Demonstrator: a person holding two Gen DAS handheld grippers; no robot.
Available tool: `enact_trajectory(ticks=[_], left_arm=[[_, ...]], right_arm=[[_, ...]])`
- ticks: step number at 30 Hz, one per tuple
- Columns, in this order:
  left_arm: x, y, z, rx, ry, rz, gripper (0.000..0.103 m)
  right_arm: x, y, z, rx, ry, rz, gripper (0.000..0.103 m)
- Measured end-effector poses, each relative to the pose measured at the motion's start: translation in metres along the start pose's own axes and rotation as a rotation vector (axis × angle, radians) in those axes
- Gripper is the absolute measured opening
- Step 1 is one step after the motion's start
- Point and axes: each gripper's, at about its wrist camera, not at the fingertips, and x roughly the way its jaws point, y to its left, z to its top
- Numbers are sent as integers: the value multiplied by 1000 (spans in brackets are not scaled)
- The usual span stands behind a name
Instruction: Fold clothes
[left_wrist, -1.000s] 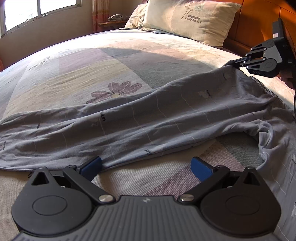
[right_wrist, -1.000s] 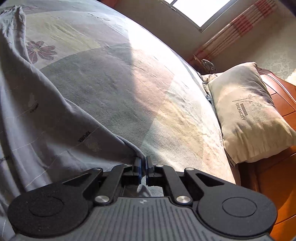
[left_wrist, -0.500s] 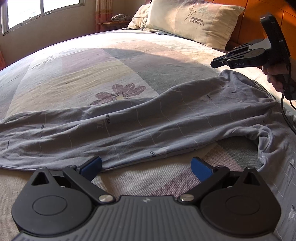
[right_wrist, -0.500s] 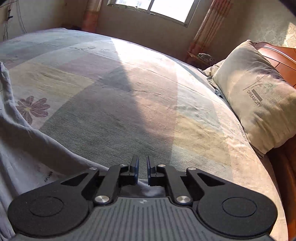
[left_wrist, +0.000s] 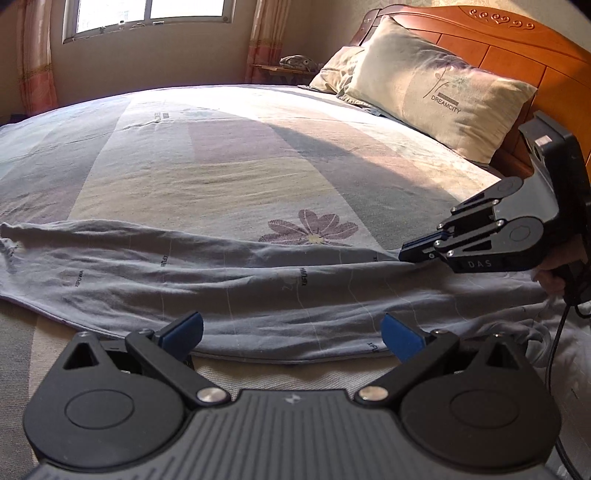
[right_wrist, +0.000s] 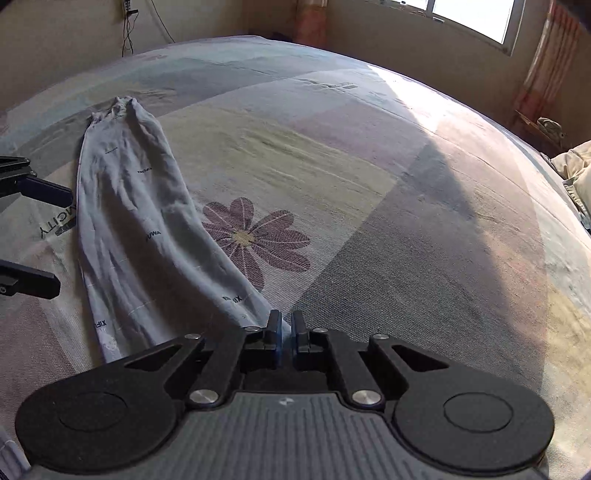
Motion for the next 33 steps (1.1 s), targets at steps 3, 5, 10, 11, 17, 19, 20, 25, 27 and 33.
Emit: enact_trajectory(ticks=[3,5,10,11,17,19,20,25,27,33], left_arm=[[0,1,0,-6,-2,-2,102],[1,1,0,-3,1,0,102],[0,0,-1,5,3,-6,102],[-1,0,-1,6,3,-7,102],[-3,6,0,-9,0,5,102],[-4,8,0,-17,-4,8,102],[-5,10,0,-21,-8,9,102],[-8,16,1,-46,-18,10,102],[-8,17,1,-45,-16,17,102],[-7,16,2,-46,-16,17,102]], right_arm=[[-5,12,-14,-12,15,10,7],[-9,15,-17,-7,23,31,7],[-15,14,-4,-29,-24,15,7],[-15,9,2,2,-47,20,7],[17,-11,33,129,-80,58,7],[31,-10,35,142,-59,72,7],[35,-9,36,146,-56,83,7],[26,21,25,52,-79,150,7],[23,33,20,4,-68,147,7],[7,33,21,-35,-124,125,7]])
